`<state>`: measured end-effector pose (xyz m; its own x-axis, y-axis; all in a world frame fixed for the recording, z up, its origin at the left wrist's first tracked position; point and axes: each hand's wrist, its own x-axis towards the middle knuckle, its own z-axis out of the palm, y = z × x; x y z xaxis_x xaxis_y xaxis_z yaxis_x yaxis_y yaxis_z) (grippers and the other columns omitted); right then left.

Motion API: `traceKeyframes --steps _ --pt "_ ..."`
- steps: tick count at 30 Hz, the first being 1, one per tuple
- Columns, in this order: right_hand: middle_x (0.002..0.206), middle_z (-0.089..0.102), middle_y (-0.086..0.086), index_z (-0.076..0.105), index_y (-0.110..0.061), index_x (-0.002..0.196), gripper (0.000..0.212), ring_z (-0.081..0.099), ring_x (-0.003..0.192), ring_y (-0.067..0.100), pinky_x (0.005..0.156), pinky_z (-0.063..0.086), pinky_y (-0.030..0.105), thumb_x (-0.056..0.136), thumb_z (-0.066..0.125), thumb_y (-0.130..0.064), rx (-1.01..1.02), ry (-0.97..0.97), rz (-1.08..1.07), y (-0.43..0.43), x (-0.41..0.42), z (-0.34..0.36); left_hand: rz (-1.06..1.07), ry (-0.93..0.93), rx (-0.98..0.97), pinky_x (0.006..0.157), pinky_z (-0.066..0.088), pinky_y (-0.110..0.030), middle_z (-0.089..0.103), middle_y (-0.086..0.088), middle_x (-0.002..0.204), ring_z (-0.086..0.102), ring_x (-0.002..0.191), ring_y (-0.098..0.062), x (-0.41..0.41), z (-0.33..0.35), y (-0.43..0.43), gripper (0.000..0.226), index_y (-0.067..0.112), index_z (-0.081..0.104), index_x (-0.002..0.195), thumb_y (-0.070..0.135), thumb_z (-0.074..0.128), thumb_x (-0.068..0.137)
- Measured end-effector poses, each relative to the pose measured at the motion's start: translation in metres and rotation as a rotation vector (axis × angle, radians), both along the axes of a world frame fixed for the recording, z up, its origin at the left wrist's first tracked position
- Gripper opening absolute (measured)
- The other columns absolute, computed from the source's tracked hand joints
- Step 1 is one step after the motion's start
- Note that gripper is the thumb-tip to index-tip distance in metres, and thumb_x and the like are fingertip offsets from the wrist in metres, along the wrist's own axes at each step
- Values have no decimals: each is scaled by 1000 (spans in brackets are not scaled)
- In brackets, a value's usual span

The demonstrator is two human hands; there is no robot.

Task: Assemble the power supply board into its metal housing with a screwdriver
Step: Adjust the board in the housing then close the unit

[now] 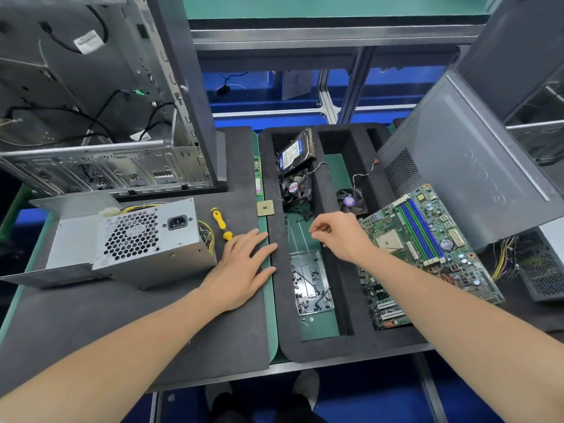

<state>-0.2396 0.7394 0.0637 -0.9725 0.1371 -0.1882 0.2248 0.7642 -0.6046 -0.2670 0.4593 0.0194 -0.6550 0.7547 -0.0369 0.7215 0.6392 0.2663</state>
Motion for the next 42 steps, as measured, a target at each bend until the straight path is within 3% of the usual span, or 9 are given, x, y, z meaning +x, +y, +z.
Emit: traceKeyframes --steps 3,8,11,16,21,26,34,39,42 --pt "101 75 0 80 -16 109 15 69 93 17 93 56 32 98 70 -12 106 -113 120 -9 -3 -3 2 10 13 124 18 -45 30 -2 163 16 155 -26 0 0 0 54 26 41 155 51 30 108" --pt "108 76 10 74 -9 122 25 69 81 17 89 59 30 99 67 -4 120 -232 189 -17 -11 -5 -7 34 29 124 16 -45 33 -4 161 19 155 -26 1 2 1 48 24 43 153 41 27 111" --pt "116 72 14 69 -8 131 35 72 95 25 93 60 36 101 55 4 142 -262 144 -12 -17 -1 -10 40 39 125 14 -44 33 -5 161 19 155 -26 2 2 1 46 23 44 153 36 30 111" --pt "124 67 13 74 -14 120 31 71 104 33 97 58 42 100 55 0 314 -269 202 -7 -28 4 -12 33 63 124 16 -45 36 -7 160 21 153 -27 1 2 -1 45 21 46 152 34 31 111" --pt "119 64 12 74 -7 113 23 69 94 31 86 60 39 95 63 2 573 -427 397 -28 -28 -11 -11 26 60 124 16 -45 35 -6 160 21 154 -26 1 2 -1 49 22 46 152 38 24 111" --pt "121 55 12 66 -2 120 34 58 114 35 74 44 40 89 63 9 717 -368 435 -43 -20 -33 -7 21 61 125 14 -45 35 -6 161 20 154 -26 1 1 -1 50 22 45 152 39 23 111" --pt "118 63 7 69 -16 117 35 61 112 29 89 44 36 85 69 0 917 -339 486 -53 -15 -49 -7 22 76 125 13 -44 36 -7 160 21 154 -27 0 2 -1 49 22 46 151 39 25 111" --pt "124 61 10 66 -12 124 38 60 117 31 92 45 37 88 68 -2 908 -397 519 -54 -19 -46 -6 22 70 125 13 -44 35 -6 161 21 154 -27 0 2 -1 49 22 46 151 39 25 111" --pt "123 62 15 64 -3 121 30 65 111 37 77 47 39 93 60 6 723 -450 426 -54 -25 -35 -15 47 86 125 14 -44 38 -7 159 23 153 -27 0 2 -1 46 20 48 150 36 31 111"
